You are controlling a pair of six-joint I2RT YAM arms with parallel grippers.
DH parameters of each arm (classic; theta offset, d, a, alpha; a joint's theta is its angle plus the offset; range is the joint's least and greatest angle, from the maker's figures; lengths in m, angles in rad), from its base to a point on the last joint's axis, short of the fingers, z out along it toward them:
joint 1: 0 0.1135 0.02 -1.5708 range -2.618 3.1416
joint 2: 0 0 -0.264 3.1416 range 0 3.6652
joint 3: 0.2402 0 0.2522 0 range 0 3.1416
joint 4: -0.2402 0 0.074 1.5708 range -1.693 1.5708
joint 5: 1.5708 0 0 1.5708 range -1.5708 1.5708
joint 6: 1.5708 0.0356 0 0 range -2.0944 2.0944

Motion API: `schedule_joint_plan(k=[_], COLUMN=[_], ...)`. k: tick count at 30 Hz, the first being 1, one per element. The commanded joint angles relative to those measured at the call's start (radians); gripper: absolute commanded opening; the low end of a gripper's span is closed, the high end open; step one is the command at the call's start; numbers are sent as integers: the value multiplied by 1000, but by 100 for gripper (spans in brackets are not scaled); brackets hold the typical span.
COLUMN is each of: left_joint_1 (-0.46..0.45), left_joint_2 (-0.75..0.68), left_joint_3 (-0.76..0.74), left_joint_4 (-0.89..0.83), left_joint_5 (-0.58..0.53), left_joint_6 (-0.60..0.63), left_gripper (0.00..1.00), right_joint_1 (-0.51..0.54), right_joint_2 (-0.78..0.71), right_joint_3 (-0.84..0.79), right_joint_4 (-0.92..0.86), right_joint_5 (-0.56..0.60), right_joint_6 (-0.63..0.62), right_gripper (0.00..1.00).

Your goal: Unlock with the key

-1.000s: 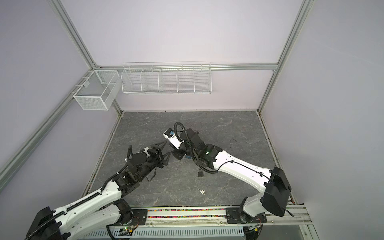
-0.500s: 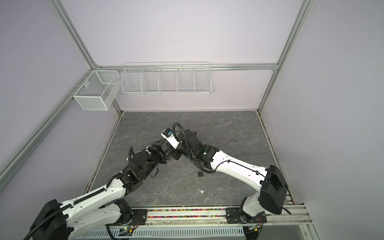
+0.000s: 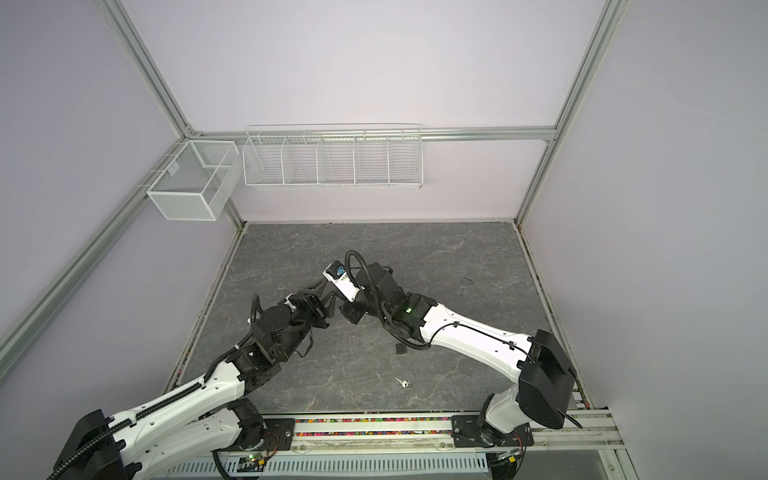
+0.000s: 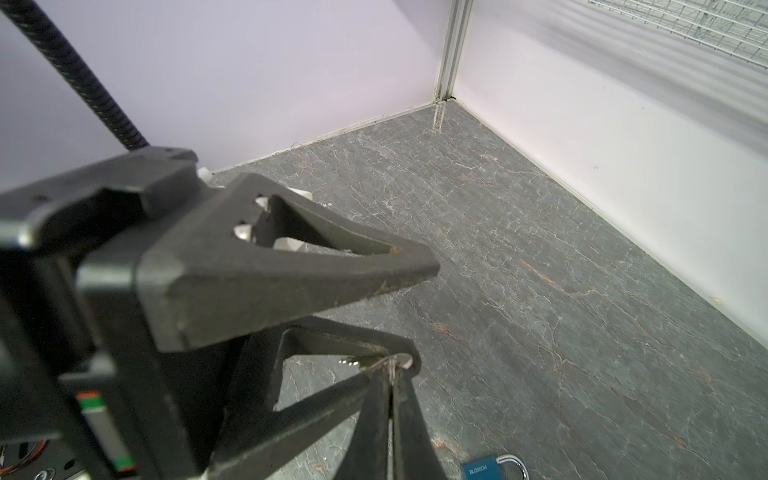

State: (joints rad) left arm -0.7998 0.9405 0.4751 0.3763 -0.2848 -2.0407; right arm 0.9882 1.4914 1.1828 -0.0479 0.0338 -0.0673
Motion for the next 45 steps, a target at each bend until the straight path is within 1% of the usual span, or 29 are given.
schedule_joint_plan(k=[1, 3, 7, 12, 18, 22, 26, 29, 32, 34, 39, 40, 41, 43, 45], left_joint_1=[-1, -1, -1, -2, -2, -1, -2, -2, -2, -2, 0, 1, 8, 27, 46], left_joint_2=[0, -4, -4, 10, 22, 14, 11, 17, 23, 24, 23, 26, 29, 34, 40], left_joint_3=[16, 17, 19, 30, 36, 40, 43, 50, 48, 49, 52, 55, 58, 72, 94], left_joint_4=[-3, -7, -11, 4, 4, -12, -22, -22, -19, -19, -20, -11, 0, 23, 57], left_joint_5=[-16, -23, -28, -23, -13, -17, -19, -17, -17, -17, -31, -34, -32, -23, -12], left_joint_6=[-4, 5, 10, 18, 23, 28, 31, 35, 36, 36, 56, 74, 91, 155, 240], left_gripper=[44, 43, 37, 32, 22, 19, 14, 10, 3, 1, 0, 0, 0, 0, 0], right_joint_1=[4, 4, 3, 3, 4, 3, 3, 4, 4, 3, 4, 3, 4, 1, -2], right_joint_2=[-50, -58, -71, -73, -78, -80, -87, -85, -82, -82, -90, -93, -94, -104, -120], right_joint_3=[-17, -21, -31, -35, -38, -43, -51, -45, -41, -41, -35, -24, -10, 23, 41], right_joint_4=[2, -3, -5, -9, -4, -7, -3, -2, 0, -2, -13, -27, -46, -98, -140], right_joint_5=[4, 4, 2, -4, -2, -2, 0, -1, -2, -6, -12, -12, -13, -19, -20], right_joint_6=[-10, -9, -8, -8, -11, -11, -9, -10, -10, -9, 8, 19, 30, 60, 107], right_gripper=[6, 7, 7, 7, 7, 7, 7, 6, 7, 7, 7, 9, 17, 36, 42])
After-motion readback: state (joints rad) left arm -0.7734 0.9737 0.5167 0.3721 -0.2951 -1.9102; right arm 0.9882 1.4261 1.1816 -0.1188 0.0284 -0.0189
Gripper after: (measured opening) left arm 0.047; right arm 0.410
